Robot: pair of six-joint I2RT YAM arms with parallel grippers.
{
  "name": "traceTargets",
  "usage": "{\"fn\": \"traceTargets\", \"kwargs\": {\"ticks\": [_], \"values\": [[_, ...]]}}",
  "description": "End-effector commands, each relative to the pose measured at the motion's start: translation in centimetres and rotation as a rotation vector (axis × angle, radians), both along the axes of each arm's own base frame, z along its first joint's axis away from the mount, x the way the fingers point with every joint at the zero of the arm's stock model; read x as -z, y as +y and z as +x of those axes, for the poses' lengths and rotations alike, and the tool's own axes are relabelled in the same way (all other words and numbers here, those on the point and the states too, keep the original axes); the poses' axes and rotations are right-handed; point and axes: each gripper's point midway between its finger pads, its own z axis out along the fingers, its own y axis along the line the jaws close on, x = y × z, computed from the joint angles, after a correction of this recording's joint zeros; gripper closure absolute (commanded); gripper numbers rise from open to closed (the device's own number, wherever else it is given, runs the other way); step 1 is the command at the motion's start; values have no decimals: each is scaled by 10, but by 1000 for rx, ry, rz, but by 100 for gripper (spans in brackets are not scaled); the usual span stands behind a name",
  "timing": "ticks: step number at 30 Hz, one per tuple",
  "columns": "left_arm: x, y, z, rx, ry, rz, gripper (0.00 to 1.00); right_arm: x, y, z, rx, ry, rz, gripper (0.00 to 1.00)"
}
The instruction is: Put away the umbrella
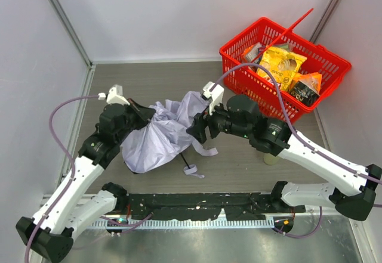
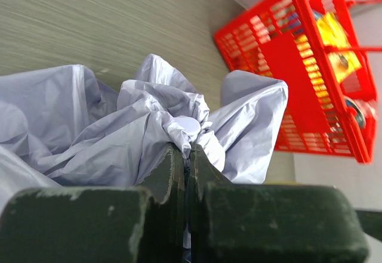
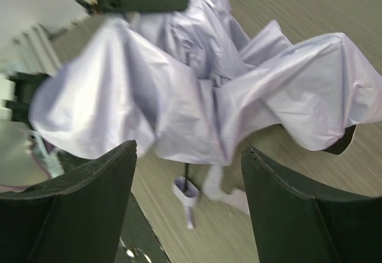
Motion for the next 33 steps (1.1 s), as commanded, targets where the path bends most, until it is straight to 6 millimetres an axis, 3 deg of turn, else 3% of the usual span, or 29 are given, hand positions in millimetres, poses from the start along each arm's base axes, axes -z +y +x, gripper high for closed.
{"fn": "traceTargets", "kwargs": {"ticks": [1, 5, 10, 13, 18, 22, 25, 29, 33], "values": [[-24, 46, 1, -231, -65, 38, 100, -60, 58, -30, -139, -19, 307, 24], [-24, 51, -2, -262, -54, 51, 100, -58, 90, -37, -74, -86, 330, 22], [-24, 44, -3, -245, -29, 55, 100, -31, 119, -17, -52, -121, 267, 22], [-27, 43, -4, -252, -28, 33, 100, -18, 124, -7, -33, -142, 217, 21], [-33, 28, -10, -169, -26, -7, 100, 8, 127, 27, -11, -172, 158, 20], [-48, 0, -16, -18, -81, -85, 100, 27, 135, 33, -146, -179, 153, 19], [-62, -16, -20, 80, -137, -124, 100, 47, 133, 45, -153, -168, 122, 18], [-88, -41, -34, 258, -259, -174, 100, 59, 141, 33, -255, -139, 140, 17], [-104, -56, -44, 368, -355, -225, 100, 55, 141, 31, -276, -157, 202, 17]]}}
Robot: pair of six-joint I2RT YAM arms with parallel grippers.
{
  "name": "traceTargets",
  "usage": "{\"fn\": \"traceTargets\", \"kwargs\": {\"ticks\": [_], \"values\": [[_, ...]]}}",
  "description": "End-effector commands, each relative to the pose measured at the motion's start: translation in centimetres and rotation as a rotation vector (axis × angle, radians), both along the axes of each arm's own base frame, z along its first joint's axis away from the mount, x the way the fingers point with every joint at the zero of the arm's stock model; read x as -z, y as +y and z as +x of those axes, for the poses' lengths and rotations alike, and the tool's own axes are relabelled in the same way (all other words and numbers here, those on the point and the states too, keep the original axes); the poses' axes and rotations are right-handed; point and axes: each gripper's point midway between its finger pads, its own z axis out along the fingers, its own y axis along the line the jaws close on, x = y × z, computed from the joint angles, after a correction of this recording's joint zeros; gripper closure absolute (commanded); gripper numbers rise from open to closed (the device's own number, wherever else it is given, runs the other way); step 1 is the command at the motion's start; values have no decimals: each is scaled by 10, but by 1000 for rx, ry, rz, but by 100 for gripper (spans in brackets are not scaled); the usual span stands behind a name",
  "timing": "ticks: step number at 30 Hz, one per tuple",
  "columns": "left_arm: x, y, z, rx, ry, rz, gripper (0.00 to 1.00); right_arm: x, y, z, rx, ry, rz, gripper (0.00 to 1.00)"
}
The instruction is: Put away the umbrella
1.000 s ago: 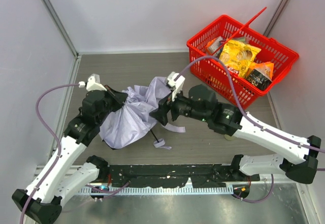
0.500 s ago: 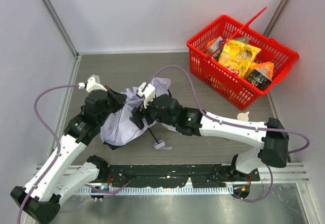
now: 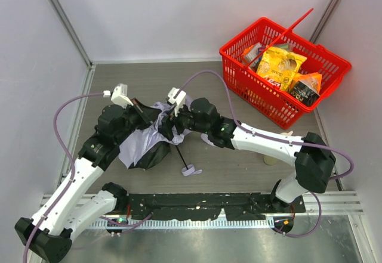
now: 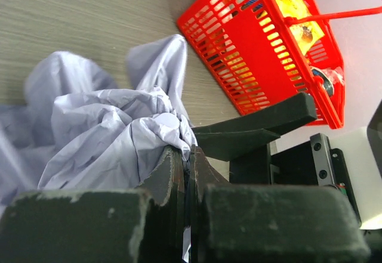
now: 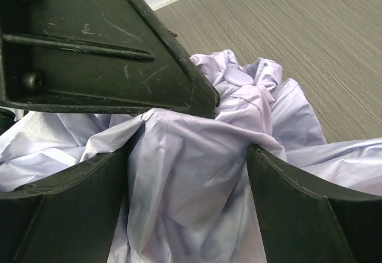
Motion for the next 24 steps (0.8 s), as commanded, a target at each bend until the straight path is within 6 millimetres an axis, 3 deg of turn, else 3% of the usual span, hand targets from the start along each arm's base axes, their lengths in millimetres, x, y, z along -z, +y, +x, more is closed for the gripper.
{"fn": "traceTargets", "kwargs": {"ticks": [1, 3, 8, 10, 11, 12, 13, 14, 15, 16, 19, 21, 24], "values": [[-92, -47, -29, 307, -314, -233, 100, -5, 13, -15, -116, -25, 83, 17], [-97, -55, -37, 371, -335, -253, 100, -16, 13, -20, -138, -22, 133, 17], [-107, -65, -56, 503, -417, -262, 100, -4, 12, -23, -171, -4, 86, 18], [-102, -62, -53, 489, -419, -201, 100, 0, 2, -21, -135, -5, 59, 17], [-94, -52, -46, 418, -395, -138, 100, -11, -6, -20, -109, -16, 69, 18], [-82, -40, -35, 325, -352, -77, 100, -5, -18, -15, -45, -2, 21, 17], [-74, -25, -24, 226, -329, -29, 100, -16, -30, -10, 22, -9, 15, 17], [-64, -12, -17, 145, -297, 16, 100, -3, -42, -12, 51, 38, -47, 17], [-59, 0, -11, 79, -290, 46, 100, -17, -51, -13, 98, 65, -35, 17], [-59, 10, -7, 21, -309, 68, 100, -2, -62, -20, 124, 130, -108, 17], [-59, 41, 6, -159, -363, 102, 100, -17, -94, -22, 374, 312, -89, 17], [-65, 58, 12, -267, -413, 89, 100, -27, -102, -27, 513, 453, 25, 17], [-75, 69, 23, -360, -476, 86, 100, -56, -88, -49, 502, 628, 291, 18]]}}
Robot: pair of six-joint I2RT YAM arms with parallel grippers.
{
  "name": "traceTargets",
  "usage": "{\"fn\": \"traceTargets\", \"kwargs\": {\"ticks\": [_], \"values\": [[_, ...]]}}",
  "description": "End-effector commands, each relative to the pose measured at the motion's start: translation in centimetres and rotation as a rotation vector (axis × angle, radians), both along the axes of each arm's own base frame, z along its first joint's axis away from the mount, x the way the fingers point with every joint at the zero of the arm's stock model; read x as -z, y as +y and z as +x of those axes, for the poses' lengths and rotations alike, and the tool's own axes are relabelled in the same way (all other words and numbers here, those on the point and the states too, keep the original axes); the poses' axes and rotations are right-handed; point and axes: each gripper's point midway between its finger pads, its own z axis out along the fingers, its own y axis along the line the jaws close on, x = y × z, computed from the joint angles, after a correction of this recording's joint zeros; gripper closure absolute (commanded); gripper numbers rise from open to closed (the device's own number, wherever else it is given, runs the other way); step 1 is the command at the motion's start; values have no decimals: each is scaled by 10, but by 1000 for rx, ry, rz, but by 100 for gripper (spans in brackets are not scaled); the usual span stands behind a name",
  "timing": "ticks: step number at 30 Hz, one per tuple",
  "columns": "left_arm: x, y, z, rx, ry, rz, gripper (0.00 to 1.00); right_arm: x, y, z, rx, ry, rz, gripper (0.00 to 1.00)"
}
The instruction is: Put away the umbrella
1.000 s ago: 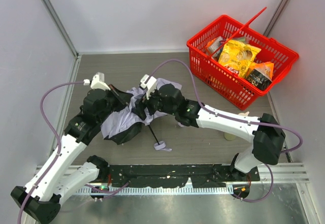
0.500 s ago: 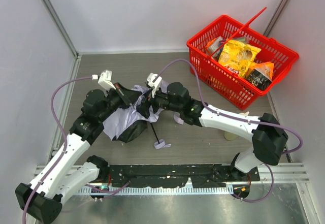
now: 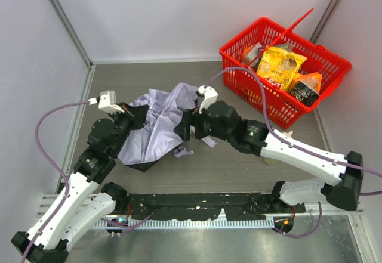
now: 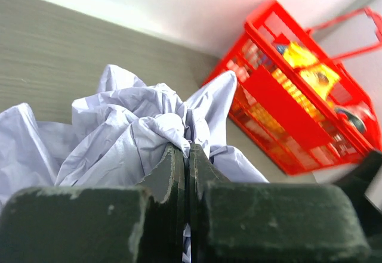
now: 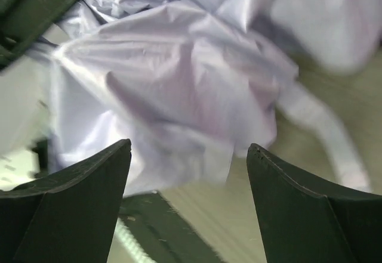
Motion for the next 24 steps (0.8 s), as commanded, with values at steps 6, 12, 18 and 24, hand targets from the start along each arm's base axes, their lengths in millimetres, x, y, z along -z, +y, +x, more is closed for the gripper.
{"fn": "traceTargets", "kwargs": {"ticks": [6, 12, 18, 24], "values": [[-73, 41, 46, -317, -248, 15, 100, -68, 20, -19, 256, 348, 545, 17], [-82, 50, 48, -377, -256, -38, 100, -34, 70, -31, 189, 559, 626, 17], [-85, 50, 46, -369, -267, -64, 100, -14, 85, -22, 231, 587, 590, 27], [-84, 47, 46, -367, -266, -77, 100, 1, 109, -29, 205, 699, 589, 35]]}}
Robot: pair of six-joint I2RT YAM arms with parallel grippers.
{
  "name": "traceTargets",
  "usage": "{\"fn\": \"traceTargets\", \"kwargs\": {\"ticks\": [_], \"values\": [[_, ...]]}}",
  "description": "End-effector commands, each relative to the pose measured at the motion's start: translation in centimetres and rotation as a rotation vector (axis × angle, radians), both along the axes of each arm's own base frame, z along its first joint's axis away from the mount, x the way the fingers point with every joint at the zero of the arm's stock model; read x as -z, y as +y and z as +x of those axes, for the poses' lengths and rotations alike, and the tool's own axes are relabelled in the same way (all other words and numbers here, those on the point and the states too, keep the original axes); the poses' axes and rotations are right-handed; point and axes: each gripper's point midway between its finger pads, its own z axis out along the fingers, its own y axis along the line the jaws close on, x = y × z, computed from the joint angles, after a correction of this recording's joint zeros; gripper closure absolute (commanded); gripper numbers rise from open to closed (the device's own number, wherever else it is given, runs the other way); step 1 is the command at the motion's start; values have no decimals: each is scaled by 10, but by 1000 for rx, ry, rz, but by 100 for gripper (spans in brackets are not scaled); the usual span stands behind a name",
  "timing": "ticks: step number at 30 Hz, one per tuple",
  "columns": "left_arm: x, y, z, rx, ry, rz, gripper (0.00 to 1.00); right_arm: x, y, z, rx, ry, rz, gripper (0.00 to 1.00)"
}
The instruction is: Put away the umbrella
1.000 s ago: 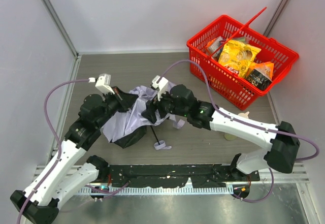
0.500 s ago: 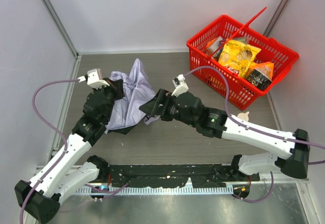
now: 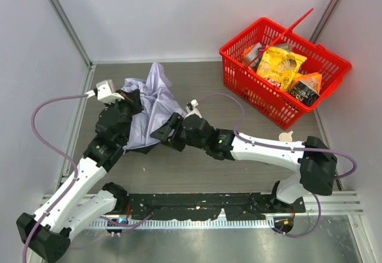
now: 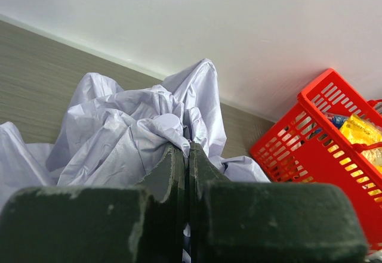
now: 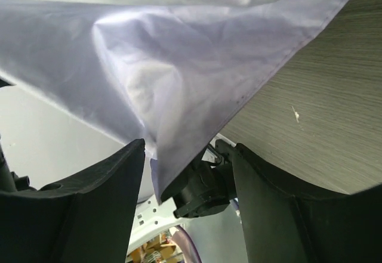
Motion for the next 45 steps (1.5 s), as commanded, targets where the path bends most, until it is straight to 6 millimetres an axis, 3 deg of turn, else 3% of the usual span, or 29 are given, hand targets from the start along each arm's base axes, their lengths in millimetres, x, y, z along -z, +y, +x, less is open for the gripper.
{"fn": "traceTargets", "kwargs": {"ticks": [1, 8, 12, 14, 15, 17, 20, 22, 24, 26, 28, 31, 33, 34, 35, 36, 37, 38, 41, 45], "values": [[-62, 8, -6, -31, -178, -126, 100, -29, 27, -5, -21, 62, 136, 36], [-62, 11, -1, -73, -158, -108, 100, -9, 39, -14, -35, 96, 98, 43], [-56, 16, 2, -119, -127, -106, 100, -6, 42, -15, -36, 114, 102, 53], [-51, 18, 2, -138, -115, -118, 100, -8, 43, -17, -46, 107, 113, 78], [-50, 19, 3, -147, -106, -124, 100, -6, 42, -17, -45, 102, 112, 98], [-46, 25, 3, -188, -67, -139, 100, 0, 35, -18, -57, 57, 84, 99], [-37, 37, -1, -276, 20, -243, 100, -11, 21, -29, -174, -181, 134, 99], [-30, 36, -6, -285, 93, -301, 100, -38, 16, -52, -332, -509, 260, 99], [-37, 29, -8, -251, 111, -354, 100, -47, -1, -79, -437, -763, 357, 99], [-39, 20, -10, -204, 117, -411, 100, -48, -16, -94, -479, -895, 424, 99], [-41, 16, -12, -171, 117, -429, 100, -44, -20, -99, -501, -911, 434, 99], [-43, 11, -16, -136, 117, -437, 100, -57, -26, -100, -478, -901, 478, 95], [-44, 12, -19, -122, 96, -435, 100, -66, -33, -87, -402, -816, 485, 83], [-44, 12, -19, -117, 80, -434, 100, -70, -34, -75, -331, -762, 471, 64], [-45, 15, -21, -118, 64, -437, 100, -63, -33, -66, -287, -636, 425, 59], [-45, 18, -22, -128, 48, -441, 100, -70, -30, -60, -267, -573, 405, 48], [-47, 20, -22, -135, 30, -443, 100, -42, -28, -58, -258, -412, 305, 41], [-48, 22, -21, -143, 18, -438, 100, -37, -26, -55, -246, -341, 260, 34], [-49, 23, -16, -161, -4, -431, 100, -38, -25, -58, -200, -144, 290, 27], [-47, 19, -8, -163, -12, -449, 100, -30, -28, -54, -109, -35, 277, 22]]}}
